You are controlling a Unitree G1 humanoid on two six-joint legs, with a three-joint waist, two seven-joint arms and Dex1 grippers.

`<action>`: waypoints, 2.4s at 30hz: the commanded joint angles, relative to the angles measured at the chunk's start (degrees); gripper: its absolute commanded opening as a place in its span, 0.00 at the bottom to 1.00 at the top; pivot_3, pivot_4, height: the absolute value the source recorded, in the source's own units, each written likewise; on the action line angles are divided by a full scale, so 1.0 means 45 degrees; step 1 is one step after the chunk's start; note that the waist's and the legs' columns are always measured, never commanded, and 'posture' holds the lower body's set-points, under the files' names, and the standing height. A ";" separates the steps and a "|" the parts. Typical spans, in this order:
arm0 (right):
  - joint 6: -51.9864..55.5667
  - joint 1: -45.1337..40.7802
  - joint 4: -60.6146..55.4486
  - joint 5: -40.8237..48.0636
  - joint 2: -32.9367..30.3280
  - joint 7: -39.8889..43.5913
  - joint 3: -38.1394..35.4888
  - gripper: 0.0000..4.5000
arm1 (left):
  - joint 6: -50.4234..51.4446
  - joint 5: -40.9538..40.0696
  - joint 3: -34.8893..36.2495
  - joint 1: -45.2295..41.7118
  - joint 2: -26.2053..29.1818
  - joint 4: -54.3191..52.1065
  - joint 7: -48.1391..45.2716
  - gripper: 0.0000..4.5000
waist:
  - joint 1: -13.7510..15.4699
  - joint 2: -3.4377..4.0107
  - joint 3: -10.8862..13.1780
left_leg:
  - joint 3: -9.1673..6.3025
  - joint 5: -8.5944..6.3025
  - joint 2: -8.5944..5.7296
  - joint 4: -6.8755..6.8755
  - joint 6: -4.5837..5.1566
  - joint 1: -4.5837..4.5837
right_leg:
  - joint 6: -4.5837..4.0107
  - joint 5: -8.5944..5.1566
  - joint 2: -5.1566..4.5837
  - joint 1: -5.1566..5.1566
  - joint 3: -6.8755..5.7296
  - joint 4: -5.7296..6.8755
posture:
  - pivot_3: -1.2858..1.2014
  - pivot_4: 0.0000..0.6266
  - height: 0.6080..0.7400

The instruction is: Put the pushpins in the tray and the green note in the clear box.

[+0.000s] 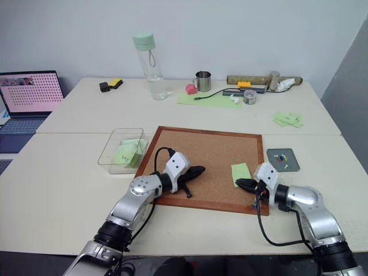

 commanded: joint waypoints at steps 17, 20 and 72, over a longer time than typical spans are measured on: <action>-0.4674 -0.2167 -0.0069 -0.2556 -0.0623 -0.0454 0.0167 0.00 | 0.8273 -0.7755 0.4013 0.0683 -0.0105 -0.5419 -0.0254 0.39 | 0.0004 -0.0078 0.0120 | -0.0024 0.0001 -0.0001 -0.0001 -0.0005 -0.0043 | 0.0001 -0.0002 -0.0005 -0.0017 -0.0026 -0.0032 | 0.52 0.24 1.00; -0.5747 -0.2615 0.0145 -0.3059 -0.0622 -0.0581 0.0297 0.00 | 0.8944 -0.8560 0.4269 0.0570 -0.0531 -0.5374 0.0100 0.52 | 0.0008 -0.0084 0.0123 | -0.0024 0.0004 -0.0004 0.0002 -0.0009 -0.0041 | 0.0002 -0.0001 -0.0005 -0.0013 -0.0026 -0.0036 | 0.52 0.24 1.00; -0.5763 -0.2170 -0.1231 -0.1976 -0.0655 -0.0830 0.0329 0.00 | 0.5877 -0.6296 0.2774 -0.0851 -0.3113 -0.2290 0.1902 0.00 | 0.0059 -0.0102 0.0133 | -0.0032 0.0032 -0.0006 -0.0008 -0.0063 -0.0054 | 0.0002 0.0004 -0.0004 0.0000 -0.0033 -0.0107 | 0.52 0.24 1.00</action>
